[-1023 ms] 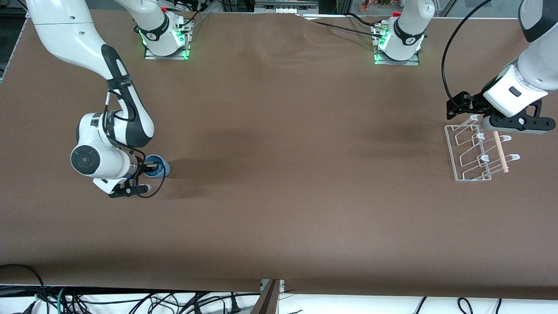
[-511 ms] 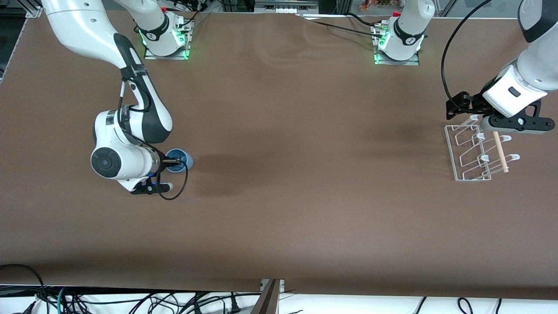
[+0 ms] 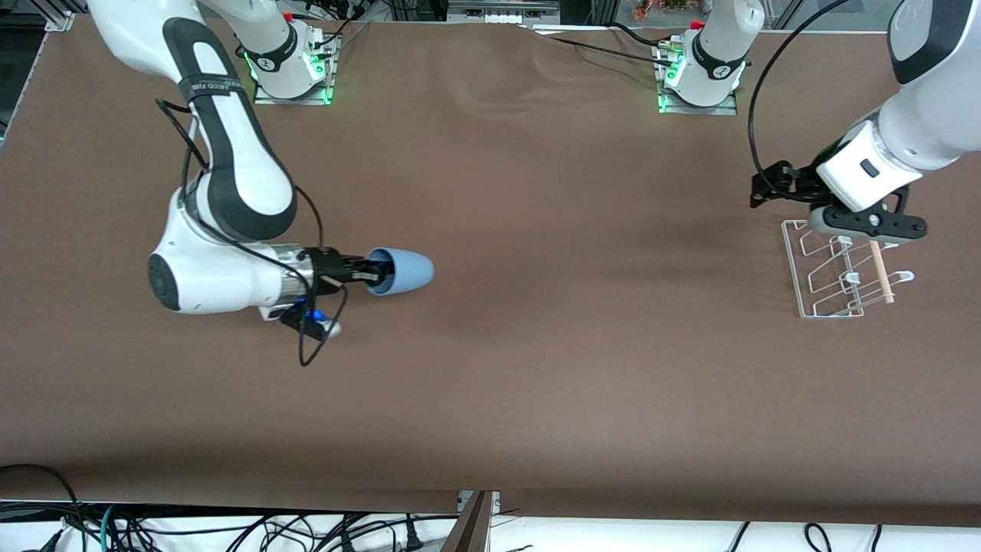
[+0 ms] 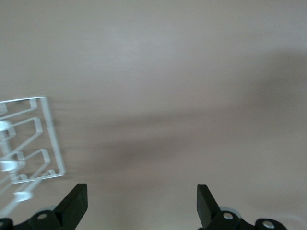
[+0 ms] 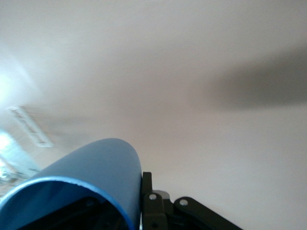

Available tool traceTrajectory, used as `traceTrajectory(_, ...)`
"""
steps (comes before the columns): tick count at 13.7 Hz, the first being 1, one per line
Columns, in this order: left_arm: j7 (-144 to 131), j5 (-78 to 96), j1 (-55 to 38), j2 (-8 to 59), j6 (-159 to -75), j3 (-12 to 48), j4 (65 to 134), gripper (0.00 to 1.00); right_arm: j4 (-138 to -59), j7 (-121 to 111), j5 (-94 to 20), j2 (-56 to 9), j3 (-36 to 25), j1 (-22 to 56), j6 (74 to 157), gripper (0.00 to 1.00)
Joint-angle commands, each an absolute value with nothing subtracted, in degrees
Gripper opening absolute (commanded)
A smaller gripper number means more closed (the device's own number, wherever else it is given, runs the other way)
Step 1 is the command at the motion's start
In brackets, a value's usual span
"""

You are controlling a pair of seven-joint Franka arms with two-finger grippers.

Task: Transfer cup to left arm and place on rack
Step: 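Lift the cup with the right gripper while the left gripper approaches, then grasp the cup's base with the left gripper beside the right gripper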

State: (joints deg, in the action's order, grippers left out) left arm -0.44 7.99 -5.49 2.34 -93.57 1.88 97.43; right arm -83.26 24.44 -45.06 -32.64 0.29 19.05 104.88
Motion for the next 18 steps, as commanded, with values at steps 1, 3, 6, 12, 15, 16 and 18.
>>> traceTrajectory(1, 2.4, 13.0, -6.3, 4.7, -91.9, 2.9, 93.8, 1.00, -80.9, 34.2, -54.2, -33.8, 0.3, 24.3, 111.9, 0.00)
traceTrajectory(3, 8.7, 15.1, -6.6, 5.8, -91.8, 3.1, 92.6, 1.00, -80.9, 37.5, -61.0, -33.9, 0.3, 27.9, 116.7, 0.00)
traceTrajectory(6, 26.4, 20.7, -7.0, 8.2, -92.4, 3.1, 92.2, 1.00, -80.8, 38.9, -72.2, -34.3, 0.5, 30.4, 120.1, 0.00)
traceTrajectory(12, 48.7, 24.6, -11.9, 9.7, -102.6, 3.2, 92.5, 1.00, -78.3, 41.9, -84.1, -35.9, 1.1, 34.4, 121.0, 0.00)
traceTrajectory(15, 53.2, 24.8, -14.9, 10.0, -110.2, 3.2, 92.6, 1.00, -75.3, 41.9, -87.7, -38.5, 1.1, 36.6, 121.1, 0.00)
traceTrajectory(16, 53.6, 25.5, -15.7, 10.5, -112.0, 3.6, 92.6, 1.00, -74.9, 41.9, -87.9, -38.7, 1.1, 37.2, 122.2, 0.00)
traceTrajectory(18, 54.6, 26.6, -16.6, 10.6, -114.2, 5.0, 93.2, 1.00, -74.6, 41.9, -88.1, -38.7, 1.1, 38.7, 124.9, 0.00)
